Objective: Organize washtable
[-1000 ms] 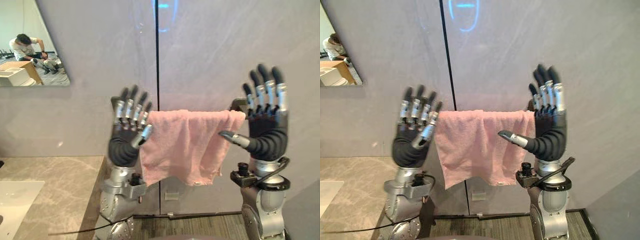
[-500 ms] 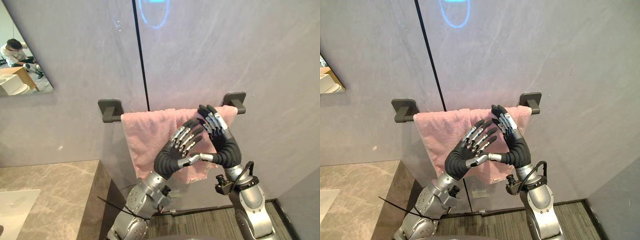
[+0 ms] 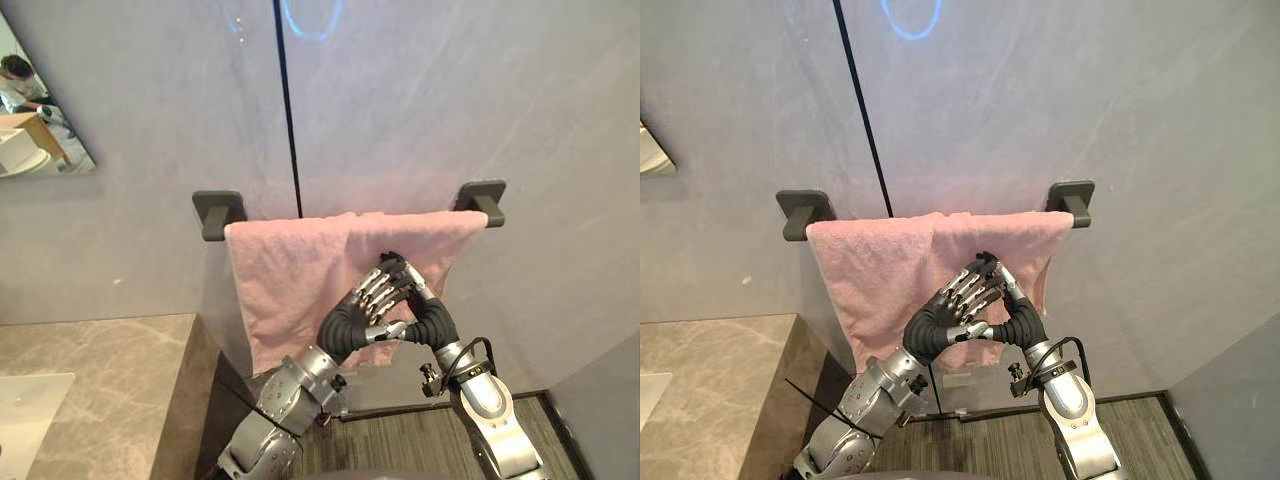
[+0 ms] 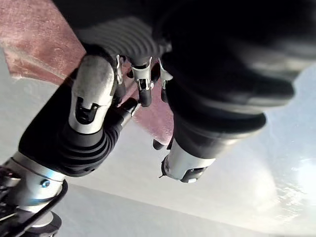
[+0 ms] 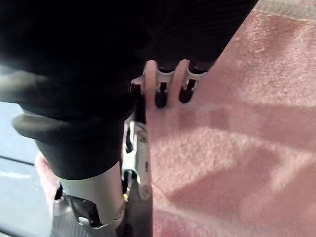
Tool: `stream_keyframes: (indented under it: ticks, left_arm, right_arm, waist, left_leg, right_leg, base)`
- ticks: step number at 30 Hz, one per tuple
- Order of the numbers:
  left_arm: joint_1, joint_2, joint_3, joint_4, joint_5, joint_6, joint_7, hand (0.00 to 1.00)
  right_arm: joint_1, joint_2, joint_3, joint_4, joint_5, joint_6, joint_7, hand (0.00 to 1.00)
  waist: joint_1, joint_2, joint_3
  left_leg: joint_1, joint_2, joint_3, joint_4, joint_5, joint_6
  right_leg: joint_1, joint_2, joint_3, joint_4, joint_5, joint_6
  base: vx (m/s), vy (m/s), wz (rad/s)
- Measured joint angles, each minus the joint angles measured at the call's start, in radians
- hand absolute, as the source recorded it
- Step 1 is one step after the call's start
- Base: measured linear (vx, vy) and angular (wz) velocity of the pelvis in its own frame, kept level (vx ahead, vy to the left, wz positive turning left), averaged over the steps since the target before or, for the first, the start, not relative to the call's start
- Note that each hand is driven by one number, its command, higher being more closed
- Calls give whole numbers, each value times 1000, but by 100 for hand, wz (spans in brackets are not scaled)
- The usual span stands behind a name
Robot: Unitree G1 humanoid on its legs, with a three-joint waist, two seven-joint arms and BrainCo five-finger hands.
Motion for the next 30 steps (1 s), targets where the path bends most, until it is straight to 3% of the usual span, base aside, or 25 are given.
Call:
stream_keyframes:
  ticks: [11, 23, 30]
  left_arm:
    - [-27, 16, -13, -40, 6, -25, -3, 0]
    - [-11, 15, 16, 4, 58, -39, 0, 0]
    - [59, -14, 130, 103, 89, -34, 21, 0]
  right_arm:
    - [-26, -38, 9, -49, 47, -5, 5, 0]
    - [-29, -5, -5, -4, -116, 2, -56, 0]
    - [-23, 68, -88, 52, -170, 32, -89, 0]
  waist:
    - [-3, -5, 3]
    - [-3, -14, 8]
    - [0, -14, 10]
  left_leg:
    - [5, -1, -1, 1, 0, 0]
    - [2, -1, -5, 1, 0, 1]
    - [-6, -1, -15, 0, 1, 1]
  right_leg:
    - [-3, 0, 5, 3, 0, -1]
    - [-3, 0, 1, -1, 1, -1]
    - [-5, 0, -8, -6, 1, -1]
  base:
    - [0, 0, -1]
    - [0, 0, 0]
    - [0, 0, 3]
